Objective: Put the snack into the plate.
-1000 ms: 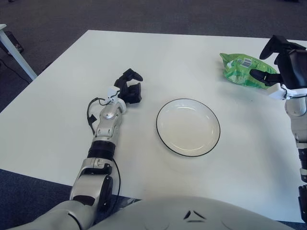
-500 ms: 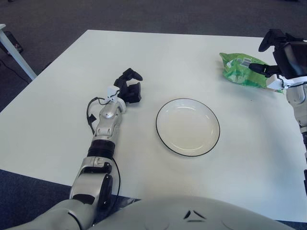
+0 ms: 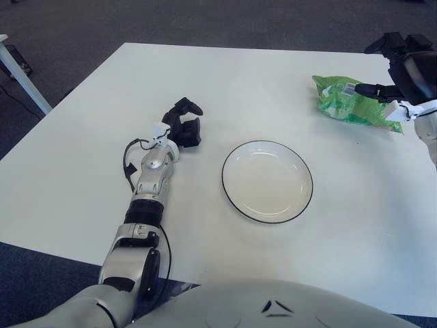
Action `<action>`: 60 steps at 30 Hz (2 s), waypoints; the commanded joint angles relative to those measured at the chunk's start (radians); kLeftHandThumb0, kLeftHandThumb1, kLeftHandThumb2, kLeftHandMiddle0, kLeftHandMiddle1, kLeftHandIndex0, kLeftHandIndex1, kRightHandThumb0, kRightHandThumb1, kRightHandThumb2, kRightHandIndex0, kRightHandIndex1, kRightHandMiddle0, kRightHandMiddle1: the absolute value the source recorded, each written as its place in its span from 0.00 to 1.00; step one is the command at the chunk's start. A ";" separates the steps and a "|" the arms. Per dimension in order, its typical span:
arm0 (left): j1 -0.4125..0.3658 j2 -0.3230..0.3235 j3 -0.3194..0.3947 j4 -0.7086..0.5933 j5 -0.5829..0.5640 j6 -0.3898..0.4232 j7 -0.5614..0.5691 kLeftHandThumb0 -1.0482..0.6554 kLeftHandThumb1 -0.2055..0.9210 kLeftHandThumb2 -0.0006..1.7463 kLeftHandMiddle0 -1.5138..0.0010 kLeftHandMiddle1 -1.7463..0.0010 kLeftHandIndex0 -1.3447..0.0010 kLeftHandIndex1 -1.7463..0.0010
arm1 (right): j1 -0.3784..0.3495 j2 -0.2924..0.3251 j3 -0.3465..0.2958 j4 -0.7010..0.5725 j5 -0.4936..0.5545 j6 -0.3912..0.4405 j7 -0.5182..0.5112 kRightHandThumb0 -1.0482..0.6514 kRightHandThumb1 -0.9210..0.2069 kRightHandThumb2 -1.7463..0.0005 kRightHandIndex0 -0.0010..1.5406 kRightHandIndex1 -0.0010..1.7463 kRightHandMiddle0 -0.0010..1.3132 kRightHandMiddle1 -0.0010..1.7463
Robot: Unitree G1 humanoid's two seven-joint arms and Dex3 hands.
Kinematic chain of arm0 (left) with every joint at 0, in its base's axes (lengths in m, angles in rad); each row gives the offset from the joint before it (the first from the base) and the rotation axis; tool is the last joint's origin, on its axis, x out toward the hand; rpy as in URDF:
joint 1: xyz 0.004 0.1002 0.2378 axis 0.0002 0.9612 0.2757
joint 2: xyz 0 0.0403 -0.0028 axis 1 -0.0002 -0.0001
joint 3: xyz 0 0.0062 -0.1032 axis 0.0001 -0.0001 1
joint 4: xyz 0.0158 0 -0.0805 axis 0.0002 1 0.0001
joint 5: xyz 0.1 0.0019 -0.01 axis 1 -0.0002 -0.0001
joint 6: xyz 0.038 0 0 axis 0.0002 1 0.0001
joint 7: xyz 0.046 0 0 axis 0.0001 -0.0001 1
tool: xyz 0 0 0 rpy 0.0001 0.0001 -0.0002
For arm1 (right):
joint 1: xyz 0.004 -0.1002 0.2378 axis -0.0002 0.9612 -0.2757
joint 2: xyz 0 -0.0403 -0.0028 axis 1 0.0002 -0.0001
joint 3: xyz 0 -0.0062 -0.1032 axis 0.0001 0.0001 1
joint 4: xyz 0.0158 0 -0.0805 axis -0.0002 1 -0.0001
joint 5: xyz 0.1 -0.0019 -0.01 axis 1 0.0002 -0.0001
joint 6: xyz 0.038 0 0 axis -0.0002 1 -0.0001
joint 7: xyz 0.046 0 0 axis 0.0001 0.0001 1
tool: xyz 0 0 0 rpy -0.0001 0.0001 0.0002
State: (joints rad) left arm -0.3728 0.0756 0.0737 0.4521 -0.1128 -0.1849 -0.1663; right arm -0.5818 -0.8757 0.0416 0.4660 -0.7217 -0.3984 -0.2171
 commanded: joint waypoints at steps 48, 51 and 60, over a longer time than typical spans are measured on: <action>0.131 -0.014 -0.012 -0.035 0.008 0.057 0.008 0.35 0.52 0.71 0.22 0.00 0.58 0.00 | -0.377 0.184 0.295 0.744 0.003 0.038 0.020 0.00 0.00 0.40 0.00 0.00 0.00 0.00; 0.136 -0.016 -0.012 -0.045 0.008 0.063 0.012 0.35 0.52 0.71 0.22 0.00 0.58 0.00 | -0.378 0.190 0.301 0.760 0.010 0.044 0.026 0.00 0.00 0.40 0.00 0.00 0.00 0.00; 0.148 -0.019 -0.010 -0.074 0.006 0.090 0.016 0.35 0.52 0.71 0.23 0.00 0.58 0.00 | -0.353 0.202 0.307 0.792 0.025 0.053 0.031 0.00 0.00 0.40 0.00 0.00 0.00 0.00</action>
State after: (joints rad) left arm -0.3227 0.0767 0.0655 0.3429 -0.1071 -0.1125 -0.1617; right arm -0.9350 -0.6808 0.3444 1.2446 -0.7160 -0.3535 -0.1889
